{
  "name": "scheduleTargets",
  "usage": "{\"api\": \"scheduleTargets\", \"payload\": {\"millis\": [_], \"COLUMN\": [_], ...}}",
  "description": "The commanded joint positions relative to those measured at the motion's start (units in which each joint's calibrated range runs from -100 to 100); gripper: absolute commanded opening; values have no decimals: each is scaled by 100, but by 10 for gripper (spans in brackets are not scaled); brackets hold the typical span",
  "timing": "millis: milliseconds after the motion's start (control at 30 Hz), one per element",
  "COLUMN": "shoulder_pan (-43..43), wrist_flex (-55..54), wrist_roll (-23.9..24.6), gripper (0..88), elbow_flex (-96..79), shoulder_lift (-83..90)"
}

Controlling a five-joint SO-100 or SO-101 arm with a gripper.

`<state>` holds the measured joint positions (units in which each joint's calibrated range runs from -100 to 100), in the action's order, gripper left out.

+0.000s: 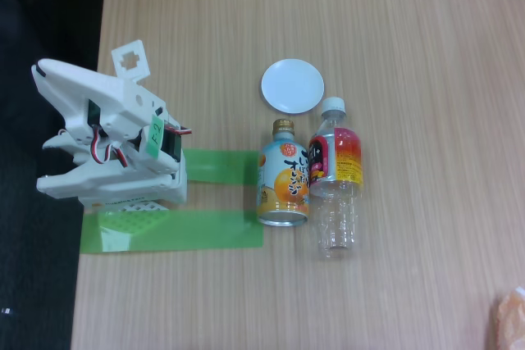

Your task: Pick up the plastic bottle and stand it up on the white place

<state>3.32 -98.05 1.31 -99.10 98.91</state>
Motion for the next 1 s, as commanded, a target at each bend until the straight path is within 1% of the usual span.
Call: {"api": "scheduleTargets", "payload": {"millis": [0, 967], "shoulder_pan": [-29, -29], "wrist_flex": [-101, -101], "wrist_roll": [8, -29], "gripper": [11, 11], "elbow_flex": [-27, -27], "shoulder_lift": [-25, -25]}}
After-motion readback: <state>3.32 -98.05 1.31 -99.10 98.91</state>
